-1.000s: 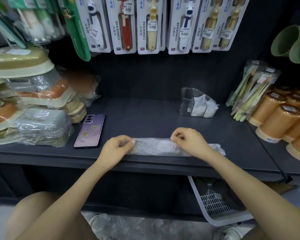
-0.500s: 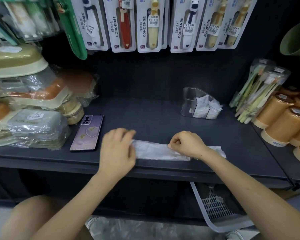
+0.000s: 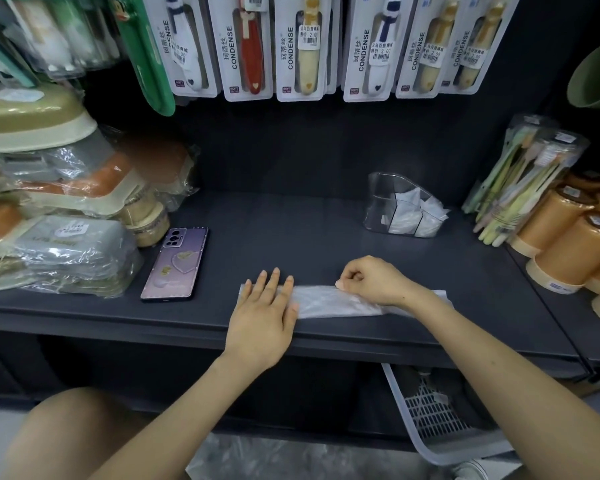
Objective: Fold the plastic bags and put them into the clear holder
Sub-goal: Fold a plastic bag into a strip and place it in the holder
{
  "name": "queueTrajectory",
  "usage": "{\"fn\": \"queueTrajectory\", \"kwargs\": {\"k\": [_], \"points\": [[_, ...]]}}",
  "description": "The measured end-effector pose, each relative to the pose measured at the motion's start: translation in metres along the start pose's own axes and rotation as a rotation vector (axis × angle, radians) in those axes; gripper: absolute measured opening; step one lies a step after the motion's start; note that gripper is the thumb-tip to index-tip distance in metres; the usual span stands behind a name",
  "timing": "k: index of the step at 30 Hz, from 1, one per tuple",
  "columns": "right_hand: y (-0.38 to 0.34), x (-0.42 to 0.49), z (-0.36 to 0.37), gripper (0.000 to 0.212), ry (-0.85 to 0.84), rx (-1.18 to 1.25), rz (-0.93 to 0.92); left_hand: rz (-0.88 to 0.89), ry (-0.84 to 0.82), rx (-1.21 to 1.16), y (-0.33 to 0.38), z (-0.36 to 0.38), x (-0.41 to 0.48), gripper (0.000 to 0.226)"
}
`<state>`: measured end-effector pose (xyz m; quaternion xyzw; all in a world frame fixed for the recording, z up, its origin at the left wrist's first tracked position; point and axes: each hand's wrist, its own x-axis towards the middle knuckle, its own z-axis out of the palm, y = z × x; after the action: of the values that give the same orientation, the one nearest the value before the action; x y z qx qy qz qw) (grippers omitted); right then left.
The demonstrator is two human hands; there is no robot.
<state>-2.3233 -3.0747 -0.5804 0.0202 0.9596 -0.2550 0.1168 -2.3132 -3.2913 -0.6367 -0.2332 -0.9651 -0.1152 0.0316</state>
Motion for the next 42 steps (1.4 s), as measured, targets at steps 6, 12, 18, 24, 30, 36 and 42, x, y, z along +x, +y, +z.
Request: {"fn": "queueTrajectory", "kwargs": {"k": [6, 12, 18, 24, 30, 36, 42], "points": [[-0.003, -0.011, 0.003, 0.019, 0.277, -0.307, -0.047, -0.023, -0.083, 0.057, 0.001, -0.003, 0.002, 0.088], [-0.021, -0.024, 0.069, 0.049, 0.347, -0.592, -0.364, -0.021, -0.1, 0.039, 0.0, 0.0, 0.003, 0.086], [0.021, -0.048, 0.059, 0.078, 0.185, -0.508, -0.078, -0.027, -0.12, 0.045, 0.0, -0.001, 0.003, 0.085], [0.059, -0.073, 0.033, 0.105, 0.23, -0.513, 0.119, -0.025, -0.13, 0.073, 0.0, -0.003, 0.002, 0.085], [-0.015, -0.045, 0.068, 0.073, 0.279, -0.472, -0.141, -0.053, -0.145, 0.063, -0.001, -0.002, 0.003, 0.085], [0.024, -0.055, 0.052, 0.088, 0.129, -0.435, -0.026, -0.05, -0.157, 0.089, -0.003, -0.001, 0.004, 0.082], [0.056, -0.077, 0.017, 0.078, 0.409, -0.464, 0.135, 0.064, -0.218, 0.11, -0.015, -0.011, 0.016, 0.077]]}}
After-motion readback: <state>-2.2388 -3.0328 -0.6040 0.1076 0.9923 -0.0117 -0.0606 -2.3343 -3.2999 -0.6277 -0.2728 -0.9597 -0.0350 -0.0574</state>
